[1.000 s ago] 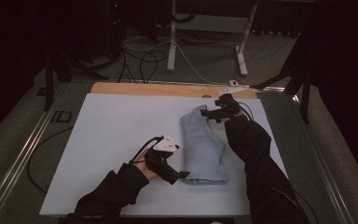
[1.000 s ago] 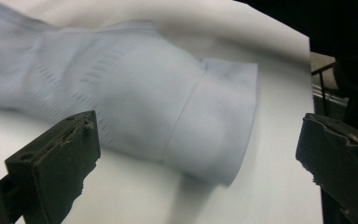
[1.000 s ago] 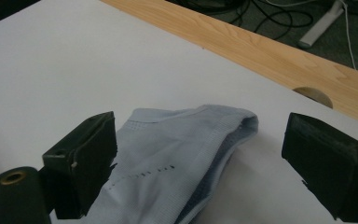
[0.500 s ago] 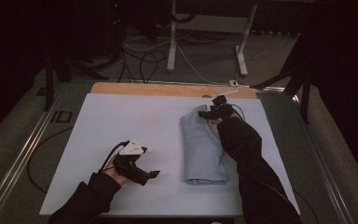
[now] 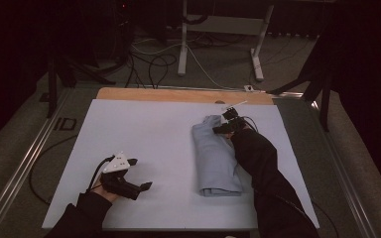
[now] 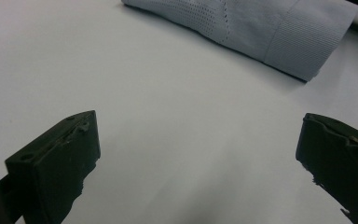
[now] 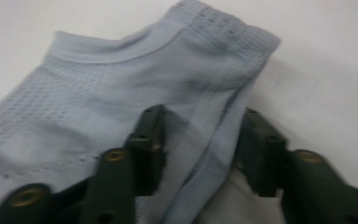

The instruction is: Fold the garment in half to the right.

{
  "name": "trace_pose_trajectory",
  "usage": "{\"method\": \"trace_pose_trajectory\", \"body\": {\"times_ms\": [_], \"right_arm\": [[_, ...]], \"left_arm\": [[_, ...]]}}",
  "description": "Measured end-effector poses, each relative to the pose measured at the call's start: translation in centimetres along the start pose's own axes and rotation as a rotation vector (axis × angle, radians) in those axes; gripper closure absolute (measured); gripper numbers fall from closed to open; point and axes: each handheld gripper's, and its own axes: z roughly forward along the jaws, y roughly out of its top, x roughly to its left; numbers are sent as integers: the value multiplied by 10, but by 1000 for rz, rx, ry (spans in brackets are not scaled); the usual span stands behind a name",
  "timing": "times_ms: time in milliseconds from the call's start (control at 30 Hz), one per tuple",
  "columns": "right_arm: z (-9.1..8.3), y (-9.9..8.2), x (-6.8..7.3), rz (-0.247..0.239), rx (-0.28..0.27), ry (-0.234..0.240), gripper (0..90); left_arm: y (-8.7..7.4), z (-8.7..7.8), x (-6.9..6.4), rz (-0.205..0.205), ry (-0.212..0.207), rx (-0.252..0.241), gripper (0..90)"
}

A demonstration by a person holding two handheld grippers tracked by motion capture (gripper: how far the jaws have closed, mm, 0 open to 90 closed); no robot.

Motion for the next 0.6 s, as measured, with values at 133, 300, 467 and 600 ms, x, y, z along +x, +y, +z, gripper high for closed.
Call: {"method": "trace_pose_trajectory", "body": {"times_ms": [133,300,467,600], "right_arm": [[-3,2,4,-33,0,-15,731],[-15,9,8,-72,-68,-29,865],[-15,14,7,-47,-92,-29,868],[-3,11,4,-31,-51,-34,867]], "left_arm": [[-7,-3,2,-12,9,-5,8],[-16,-9,6,-35,26,-20,8],[-17,-12,8,-41,35,-34,7],[-18,-13,7,-39,36,-24,8]]}}
